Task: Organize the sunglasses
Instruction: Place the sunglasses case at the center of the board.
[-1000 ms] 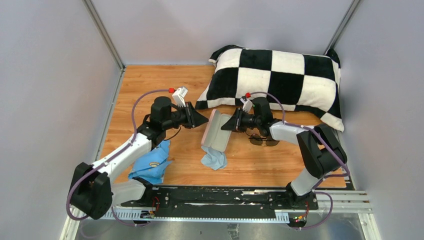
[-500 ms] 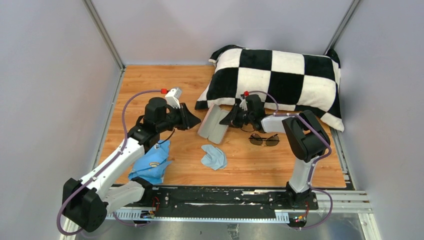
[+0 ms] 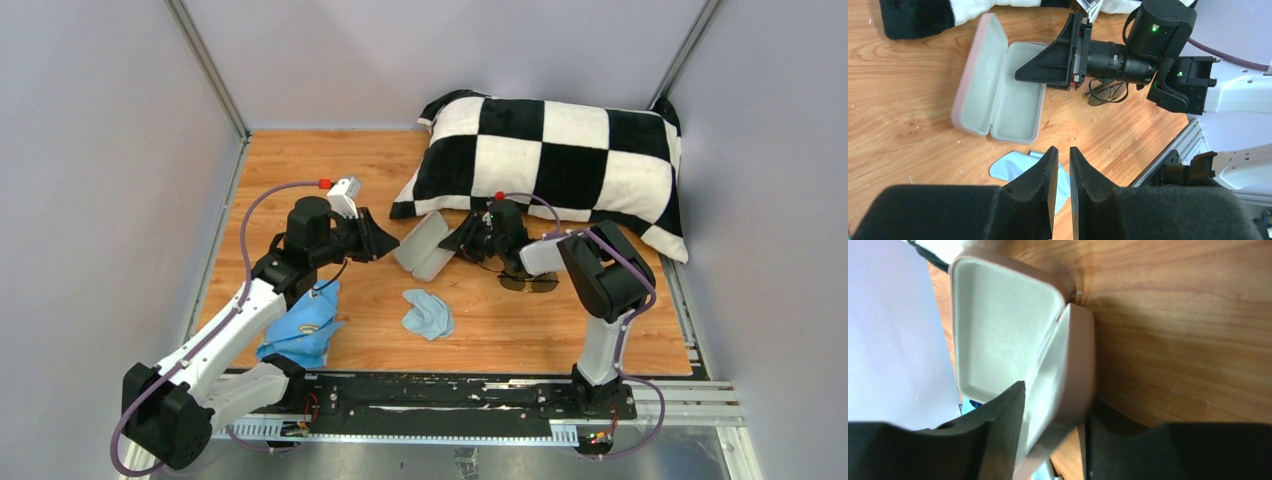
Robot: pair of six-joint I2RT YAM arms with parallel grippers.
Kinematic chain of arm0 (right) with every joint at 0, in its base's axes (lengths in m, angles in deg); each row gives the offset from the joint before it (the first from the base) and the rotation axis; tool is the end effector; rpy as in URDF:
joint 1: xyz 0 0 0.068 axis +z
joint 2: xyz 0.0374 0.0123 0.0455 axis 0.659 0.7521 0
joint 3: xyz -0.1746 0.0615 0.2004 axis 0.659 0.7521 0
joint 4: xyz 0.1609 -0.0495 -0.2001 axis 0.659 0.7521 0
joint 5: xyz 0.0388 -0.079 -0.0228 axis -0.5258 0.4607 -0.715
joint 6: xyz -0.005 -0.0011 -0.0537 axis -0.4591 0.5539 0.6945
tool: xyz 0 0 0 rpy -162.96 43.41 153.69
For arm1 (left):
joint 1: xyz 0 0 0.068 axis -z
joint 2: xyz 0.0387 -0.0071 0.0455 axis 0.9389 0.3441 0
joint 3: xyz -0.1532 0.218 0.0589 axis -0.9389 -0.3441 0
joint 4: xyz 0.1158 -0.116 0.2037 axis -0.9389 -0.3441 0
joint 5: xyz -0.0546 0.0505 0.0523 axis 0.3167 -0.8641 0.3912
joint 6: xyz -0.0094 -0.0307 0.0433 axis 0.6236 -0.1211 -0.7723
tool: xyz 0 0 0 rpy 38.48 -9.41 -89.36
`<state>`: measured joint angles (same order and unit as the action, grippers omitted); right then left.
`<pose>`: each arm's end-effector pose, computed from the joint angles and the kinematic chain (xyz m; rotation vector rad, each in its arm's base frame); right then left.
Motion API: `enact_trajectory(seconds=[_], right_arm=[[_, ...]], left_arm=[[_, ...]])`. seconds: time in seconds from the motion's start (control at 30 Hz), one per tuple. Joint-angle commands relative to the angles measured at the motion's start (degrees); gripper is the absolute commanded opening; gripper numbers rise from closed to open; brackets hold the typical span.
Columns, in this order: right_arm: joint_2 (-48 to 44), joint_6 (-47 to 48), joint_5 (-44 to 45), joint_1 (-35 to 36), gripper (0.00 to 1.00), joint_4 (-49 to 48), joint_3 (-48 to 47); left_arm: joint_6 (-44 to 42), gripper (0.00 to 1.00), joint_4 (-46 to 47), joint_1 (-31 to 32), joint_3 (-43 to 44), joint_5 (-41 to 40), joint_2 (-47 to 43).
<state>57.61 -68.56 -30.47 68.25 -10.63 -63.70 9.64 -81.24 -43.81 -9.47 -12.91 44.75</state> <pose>0.3191 0.1790 0.1338 0.3204 2.2693 1.2829 0.2014 -0.1121 0.2939 0.1235 2.0754 -0.9959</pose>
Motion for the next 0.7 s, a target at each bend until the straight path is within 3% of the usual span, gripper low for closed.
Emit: enact_trajectory(seconds=[0.0,0.27,0.67], right_arm=[[-1.7,2.3,3.7,0.7,0.52,3.7,1.5],[-5.6,4.8,5.1,0.7,0.66,8.3,4.2],[-18.6,13.4,4.6,1.5,0.72,20.1,5.4]], left_arm=[[-0.1,0.2,1.0,0.0,-1.8,-0.4,-1.1],[-0.2,0.2,1.7,0.0,-1.7,0.6,0.2],[0.0,0.22,1.8,0.0,-1.6,1.1,0.4]])
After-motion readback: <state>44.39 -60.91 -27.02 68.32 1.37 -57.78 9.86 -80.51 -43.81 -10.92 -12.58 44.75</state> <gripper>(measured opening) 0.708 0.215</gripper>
